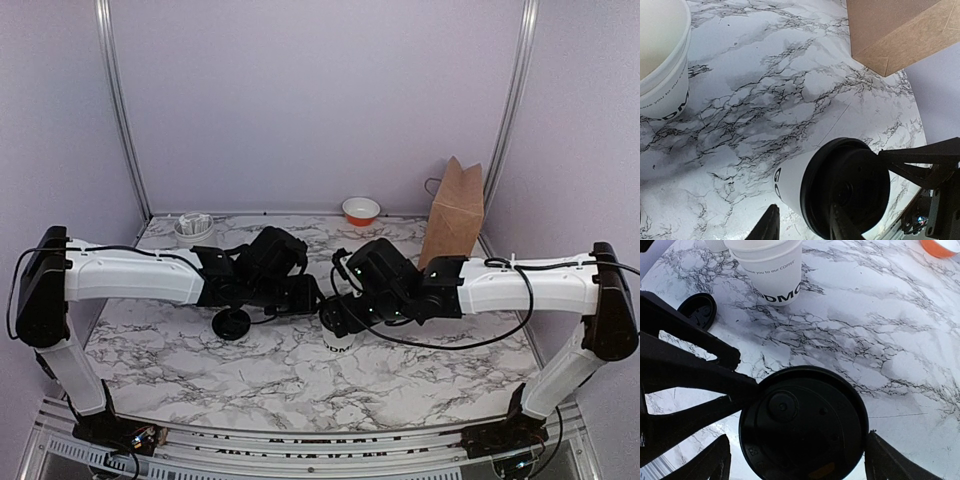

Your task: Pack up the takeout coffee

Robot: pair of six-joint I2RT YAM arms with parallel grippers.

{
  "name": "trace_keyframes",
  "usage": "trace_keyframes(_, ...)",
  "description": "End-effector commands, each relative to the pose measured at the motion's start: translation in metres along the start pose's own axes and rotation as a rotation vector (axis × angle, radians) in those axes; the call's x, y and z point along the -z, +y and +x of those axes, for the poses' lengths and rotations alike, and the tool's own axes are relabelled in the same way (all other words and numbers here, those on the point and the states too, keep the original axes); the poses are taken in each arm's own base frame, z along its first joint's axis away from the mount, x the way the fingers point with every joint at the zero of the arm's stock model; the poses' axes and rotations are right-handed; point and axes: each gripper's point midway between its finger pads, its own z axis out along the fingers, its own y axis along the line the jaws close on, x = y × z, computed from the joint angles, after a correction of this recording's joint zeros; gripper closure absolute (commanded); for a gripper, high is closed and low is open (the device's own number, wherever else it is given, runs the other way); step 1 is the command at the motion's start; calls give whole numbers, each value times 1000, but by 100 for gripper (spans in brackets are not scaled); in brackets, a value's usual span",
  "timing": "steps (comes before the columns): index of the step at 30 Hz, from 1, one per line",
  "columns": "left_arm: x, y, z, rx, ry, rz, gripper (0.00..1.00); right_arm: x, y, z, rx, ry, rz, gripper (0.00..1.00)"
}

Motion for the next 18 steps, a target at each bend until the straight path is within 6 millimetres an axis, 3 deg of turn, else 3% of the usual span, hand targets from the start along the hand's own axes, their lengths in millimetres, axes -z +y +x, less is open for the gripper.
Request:
trace_keyframes(1,9,-6,-8,-32,-13,-10,64,20,-2,-28,-39,-74,2,11)
trace_keyframes(10,8,-8,-18,-48,-28,-17,64,36,-15,-42,-111,-126,-29,13)
trace_keyframes(14,1,-5,-20,-49,-18,-23,64,35,-26,-38,-171,-123,-94,21)
trace_keyframes(18,-5,-6,-20,-61,-7,-18,64,28,-26,-26,-182,-84,-120,33)
